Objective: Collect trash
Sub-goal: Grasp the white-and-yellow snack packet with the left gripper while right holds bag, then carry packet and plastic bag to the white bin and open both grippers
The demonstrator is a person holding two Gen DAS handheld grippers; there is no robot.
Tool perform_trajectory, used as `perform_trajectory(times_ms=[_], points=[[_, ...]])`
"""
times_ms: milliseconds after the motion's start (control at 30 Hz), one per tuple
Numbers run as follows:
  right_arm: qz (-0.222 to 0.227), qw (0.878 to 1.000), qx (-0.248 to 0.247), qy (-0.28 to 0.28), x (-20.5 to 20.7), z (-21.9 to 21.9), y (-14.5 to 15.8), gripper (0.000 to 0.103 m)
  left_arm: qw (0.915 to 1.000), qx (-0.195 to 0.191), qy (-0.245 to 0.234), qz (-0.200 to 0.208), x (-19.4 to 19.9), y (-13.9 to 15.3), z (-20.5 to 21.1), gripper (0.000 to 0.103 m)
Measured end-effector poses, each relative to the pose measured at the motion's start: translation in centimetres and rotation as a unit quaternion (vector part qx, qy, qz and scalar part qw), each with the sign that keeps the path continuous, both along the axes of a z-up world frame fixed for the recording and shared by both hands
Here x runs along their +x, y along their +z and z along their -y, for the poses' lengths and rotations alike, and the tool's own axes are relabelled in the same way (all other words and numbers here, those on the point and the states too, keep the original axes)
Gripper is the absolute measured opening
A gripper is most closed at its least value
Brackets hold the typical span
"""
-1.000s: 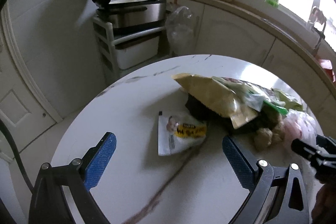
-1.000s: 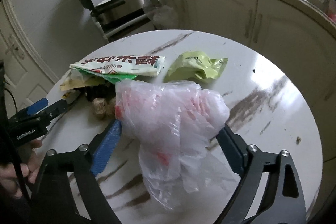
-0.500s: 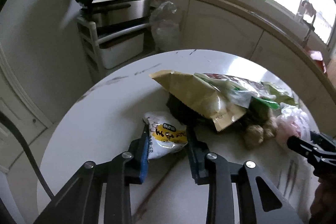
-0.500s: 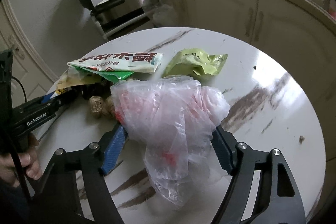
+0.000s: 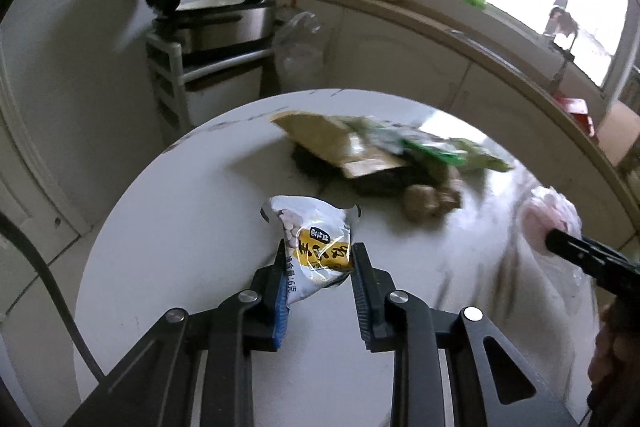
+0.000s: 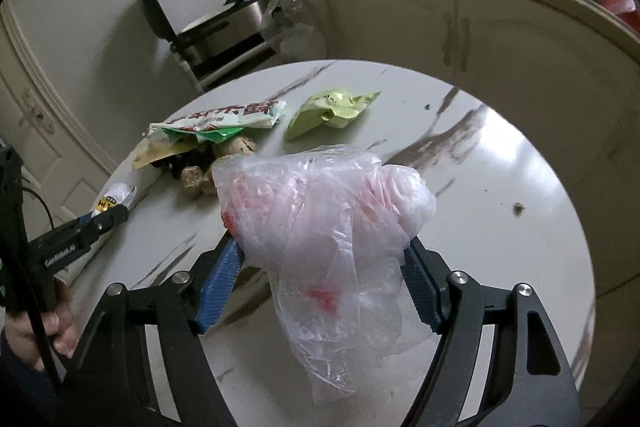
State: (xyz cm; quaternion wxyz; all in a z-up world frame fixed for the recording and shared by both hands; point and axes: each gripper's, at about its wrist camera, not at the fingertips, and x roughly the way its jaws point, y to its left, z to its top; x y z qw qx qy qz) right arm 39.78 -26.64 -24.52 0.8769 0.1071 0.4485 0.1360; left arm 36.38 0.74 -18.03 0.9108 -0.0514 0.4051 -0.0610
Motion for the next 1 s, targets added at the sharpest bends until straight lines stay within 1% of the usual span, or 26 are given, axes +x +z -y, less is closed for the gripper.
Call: perform_trajectory(times_ms=[267,567,800,900,1000], points=[[0.037,0.999,0.013,-0.009,-3.4,1.4,2.8,0.072,0.9981,0.016,-0.040,0.045,-5.3,4.1,4.7,0.022],[0.073,0.996,0.023,-0.044,-8.3,5.8,5.2,0.072,0.9923,0.025,-0.094,0.077,-10.9,7.0,10.1,0.021],[0.093,0.992,0.025,-0.086,-12.1,10.7,6.3,0.072,0.9828,0.023,-0.152,0.102,-14.0,9.0,15.3,0.021],[0.101,0.988,0.022,-0.112,-14.1,13.4,6.9,0.072,0.9763,0.020,-0.186,0.109,-15.3,9.3,18.2,0.021],[0.106,0.985,0.018,-0.138,-15.8,16.1,7.2,0.072,0.9701,0.017,-0.214,0.113,-15.8,9.4,20.9,0.021]])
